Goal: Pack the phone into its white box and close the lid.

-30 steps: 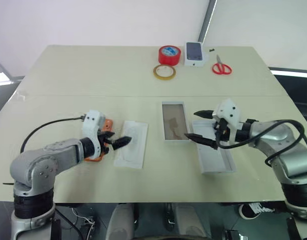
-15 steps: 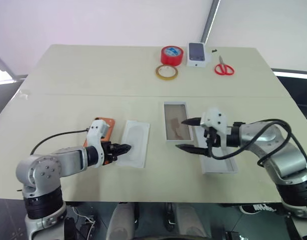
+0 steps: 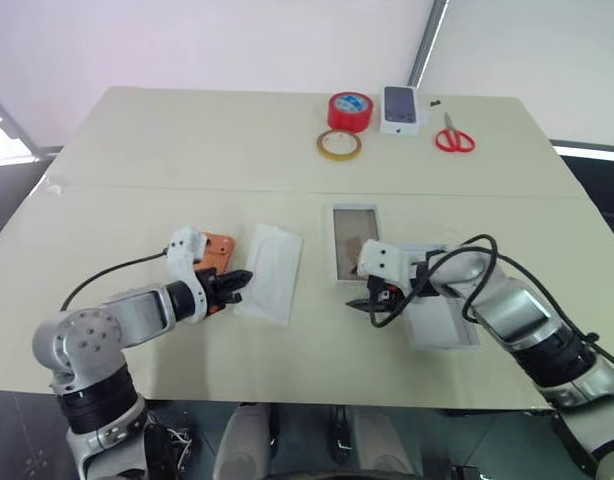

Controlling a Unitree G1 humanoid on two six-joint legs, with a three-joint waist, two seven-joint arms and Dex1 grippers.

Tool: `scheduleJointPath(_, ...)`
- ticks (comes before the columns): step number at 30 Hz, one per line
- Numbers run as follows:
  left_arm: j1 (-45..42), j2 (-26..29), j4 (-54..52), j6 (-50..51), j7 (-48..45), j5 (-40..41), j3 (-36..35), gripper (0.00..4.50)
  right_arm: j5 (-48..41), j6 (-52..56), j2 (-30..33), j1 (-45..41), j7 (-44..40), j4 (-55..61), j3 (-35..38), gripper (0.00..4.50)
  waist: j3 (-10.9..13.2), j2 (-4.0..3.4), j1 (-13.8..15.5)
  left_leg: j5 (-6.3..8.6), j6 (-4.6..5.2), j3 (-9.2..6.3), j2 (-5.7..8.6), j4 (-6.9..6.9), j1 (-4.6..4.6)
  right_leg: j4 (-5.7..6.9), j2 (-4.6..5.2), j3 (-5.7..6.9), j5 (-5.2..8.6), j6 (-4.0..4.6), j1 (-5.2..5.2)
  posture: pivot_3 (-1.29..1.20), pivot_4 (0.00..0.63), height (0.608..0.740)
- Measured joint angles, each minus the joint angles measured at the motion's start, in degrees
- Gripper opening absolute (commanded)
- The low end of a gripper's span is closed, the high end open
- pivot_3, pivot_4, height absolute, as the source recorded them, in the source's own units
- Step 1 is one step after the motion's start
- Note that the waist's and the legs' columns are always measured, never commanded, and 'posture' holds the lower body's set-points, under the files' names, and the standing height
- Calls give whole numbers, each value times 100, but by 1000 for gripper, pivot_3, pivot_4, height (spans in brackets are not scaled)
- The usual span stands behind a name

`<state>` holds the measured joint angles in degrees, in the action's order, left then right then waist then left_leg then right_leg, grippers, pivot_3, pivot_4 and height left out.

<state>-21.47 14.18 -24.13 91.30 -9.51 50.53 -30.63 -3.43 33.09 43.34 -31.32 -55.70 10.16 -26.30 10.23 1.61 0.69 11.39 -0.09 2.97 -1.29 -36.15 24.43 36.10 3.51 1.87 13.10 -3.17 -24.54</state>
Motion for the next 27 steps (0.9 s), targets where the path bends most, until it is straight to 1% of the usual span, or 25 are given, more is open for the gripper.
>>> scheduleJointPath(2,-112,-75,0,-12,8,1,-135,0,79,-88,-7,-24,-31,-77,-1,460,0,1,1,0,0,0,0,0,0,0,-3,0,0,0,0,0,150,740)
scheduleJointPath(3,-142,-96,1,-13,17,0,-187,0,97,-108,-12,-25,-53,-77,0,32,0,1,0,0,0,0,0,0,0,0,-3,0,0,-1,0,0,150,740)
scheduleJointPath(7,-260,-240,17,-5,123,-5,-291,0,81,-150,24,76,-309,214,2,32,0,2,5,0,0,-1,0,0,1,1,-7,0,-1,-2,0,0,150,740)
scheduleJointPath(10,-557,-525,70,66,245,-2,-466,0,-33,-105,17,209,-558,845,-43,32,2,4,3,0,0,-1,1,-1,2,1,-8,1,-1,-3,0,0,150,740)
scheduleJointPath(13,-705,-793,83,69,364,20,-477,0,-18,-33,-142,234,-599,1217,-187,32,0,7,-7,0,0,-1,1,0,0,1,-9,1,-1,-3,1,0,150,740)
scheduleJointPath(18,-811,-1282,189,70,642,24,-428,0,321,-260,-624,309,-357,917,-575,32,0,8,-2,0,0,-1,1,-3,1,2,-10,1,-1,-3,1,0,150,740)
scheduleJointPath(19,-849,-1392,207,69,722,24,-428,0,395,-287,-719,287,-286,781,-611,294,0,8,0,0,0,-1,2,-4,1,2,-10,1,-1,-3,2,0,150,740)
scheduleJointPath(21,-877,-1558,231,69,879,24,-429,0,499,-316,-851,193,-213,603,-649,974,-1,8,-3,0,0,-2,2,-3,1,2,-10,1,-1,-3,2,0,150,740)
scheduleJointPath(23,-885,-1707,240,69,1036,29,-440,0,496,-300,-854,168,-192,581,-612,1907,-1,9,2,0,0,-4,2,-3,1,2,-11,1,-1,-3,2,0,150,740)
scheduleJointPath(25,-883,-1848,241,66,1264,78,-445,0,432,-169,-840,194,-192,609,-438,3061,0,10,5,0,0,-4,3,-3,3,1,-9,1,-1,-3,2,0,150,740)
scheduleJointPath(26,-879,-1868,235,57,1349,103,-445,0,402,-103,-820,216,-195,653,-363,3519,0,11,4,0,0,-3,4,-3,3,1,-8,1,-1,-4,2,0,150,740)
scheduleJointPath(27,-866,-1874,211,60,1428,148,-442,0,334,-54,-756,253,-214,734,-269,3519,1,10,4,0,0,-3,5,-3,3,1,-6,1,-1,-4,2,0,150,740)
